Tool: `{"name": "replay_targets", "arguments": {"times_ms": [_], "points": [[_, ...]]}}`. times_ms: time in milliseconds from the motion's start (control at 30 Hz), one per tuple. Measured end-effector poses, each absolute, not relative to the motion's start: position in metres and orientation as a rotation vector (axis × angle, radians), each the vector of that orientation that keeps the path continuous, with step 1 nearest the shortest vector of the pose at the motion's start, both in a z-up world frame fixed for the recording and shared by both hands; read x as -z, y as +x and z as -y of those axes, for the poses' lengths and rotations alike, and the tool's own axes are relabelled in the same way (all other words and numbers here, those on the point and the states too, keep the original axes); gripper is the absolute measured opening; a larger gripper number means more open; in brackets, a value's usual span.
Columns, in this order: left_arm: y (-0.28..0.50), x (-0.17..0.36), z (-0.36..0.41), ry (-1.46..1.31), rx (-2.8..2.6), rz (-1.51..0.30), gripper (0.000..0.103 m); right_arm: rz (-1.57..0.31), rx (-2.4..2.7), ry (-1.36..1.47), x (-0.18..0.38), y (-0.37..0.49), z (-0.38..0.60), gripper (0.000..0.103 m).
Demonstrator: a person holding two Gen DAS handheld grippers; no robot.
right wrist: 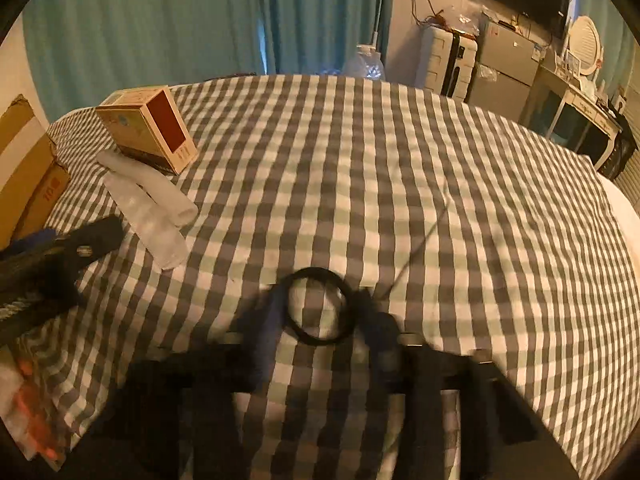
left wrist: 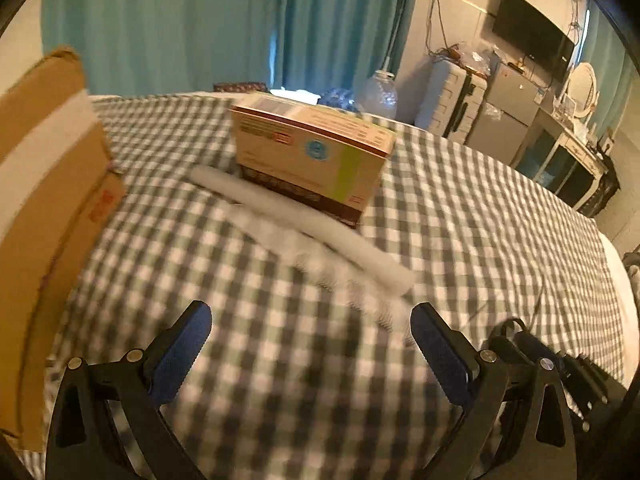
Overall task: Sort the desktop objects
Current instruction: 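Grasp the black rubber ring with the right gripper while the left grasps the clear comb, then lift the clear comb with the left gripper while the right holds the black ring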
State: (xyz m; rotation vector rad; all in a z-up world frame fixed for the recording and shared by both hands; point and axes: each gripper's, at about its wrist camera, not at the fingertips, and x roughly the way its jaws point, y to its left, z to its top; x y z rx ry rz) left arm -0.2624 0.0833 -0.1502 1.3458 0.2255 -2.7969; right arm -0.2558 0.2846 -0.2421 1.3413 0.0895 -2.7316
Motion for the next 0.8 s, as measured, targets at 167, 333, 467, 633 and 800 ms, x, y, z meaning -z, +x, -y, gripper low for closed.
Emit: {"name": "replay_targets", "arguments": {"times_ms": [167, 333, 467, 633, 800], "points": [[-0.275, 0.166, -0.096, 1.433, 2.804, -0.266, 0.102, -0.068, 2.776, 1.327, 0.231, -0.248, -0.296, 0.004], [-0.274, 0.173, -0.100, 1.464, 2.834, -0.130, 0.079, -0.024, 2.783, 1.351, 0.232, -0.251, -0.302, 0.004], [-0.261, 0.170, -0.081, 1.521, 2.907, -0.133, 0.041, -0.016, 2.780, 1.337, 0.226, -0.252, -0.304, 0.004], [-0.237, 0.171, -0.055, 1.581, 2.892, -0.100, 0.036, -0.018, 2.779, 1.320, 0.220, -0.251, -0.302, 0.004], [-0.216, 0.173, -0.038, 1.608, 2.890, -0.125, 0.047, 0.014, 2.773, 1.323, 0.213, -0.261, -0.310, 0.004]]}}
